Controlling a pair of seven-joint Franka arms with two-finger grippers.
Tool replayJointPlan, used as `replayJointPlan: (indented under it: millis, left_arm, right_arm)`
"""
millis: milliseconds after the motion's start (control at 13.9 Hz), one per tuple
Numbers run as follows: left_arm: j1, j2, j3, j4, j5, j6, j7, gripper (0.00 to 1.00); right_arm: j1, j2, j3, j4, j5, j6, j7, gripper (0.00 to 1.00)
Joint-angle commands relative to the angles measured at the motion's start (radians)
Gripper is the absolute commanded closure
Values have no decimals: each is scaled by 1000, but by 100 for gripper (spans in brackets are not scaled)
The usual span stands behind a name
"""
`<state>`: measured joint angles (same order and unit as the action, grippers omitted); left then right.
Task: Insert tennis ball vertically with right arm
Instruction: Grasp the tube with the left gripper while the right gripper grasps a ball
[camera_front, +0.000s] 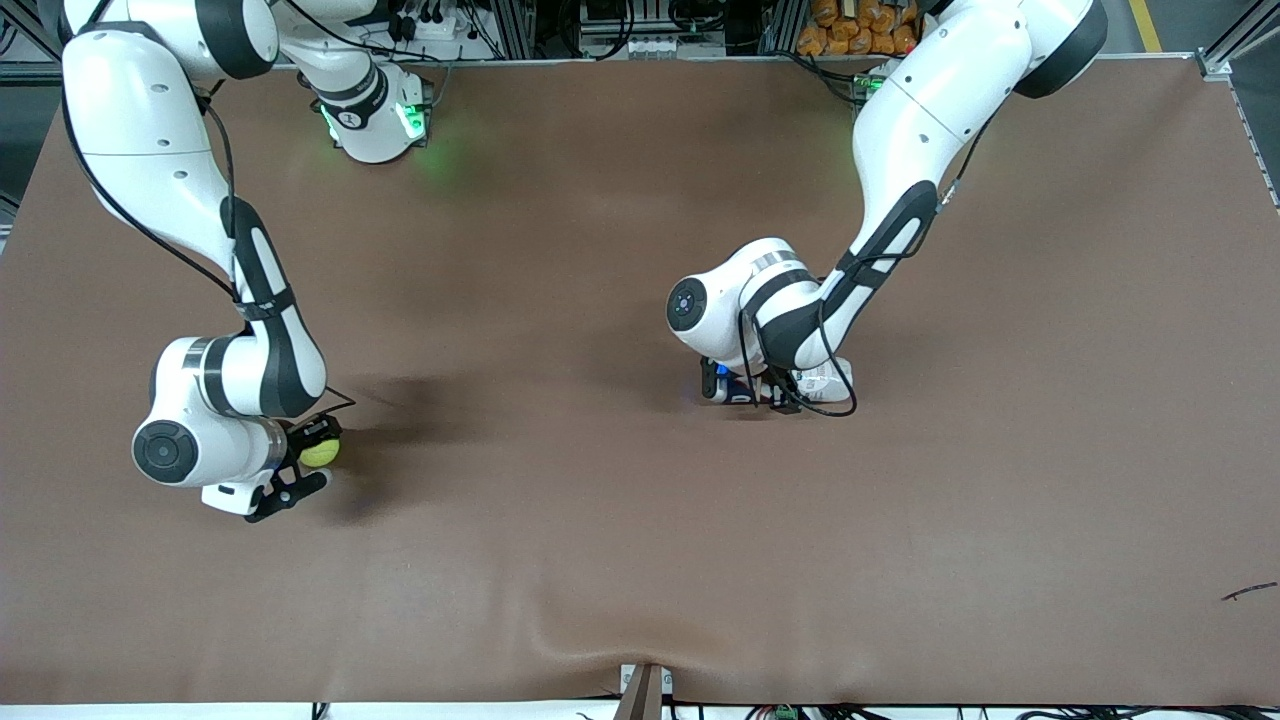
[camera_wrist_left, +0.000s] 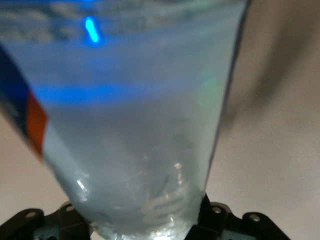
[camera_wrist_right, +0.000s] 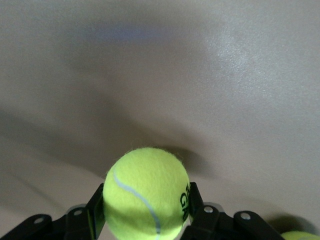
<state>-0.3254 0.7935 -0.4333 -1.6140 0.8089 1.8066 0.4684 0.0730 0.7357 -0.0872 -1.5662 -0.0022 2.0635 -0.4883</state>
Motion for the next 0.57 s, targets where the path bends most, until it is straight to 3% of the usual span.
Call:
replayJointPlan:
  millis: [0, 502]
  left_arm:
    - [-14, 12, 7, 37, 18, -7, -19, 27]
    - [-26, -36, -4, 89, 12, -13, -30, 26]
  right_arm:
    - [-7, -13, 4, 8, 7, 1, -10, 61]
    - [11, -81, 7, 38, 63, -6, -4, 61]
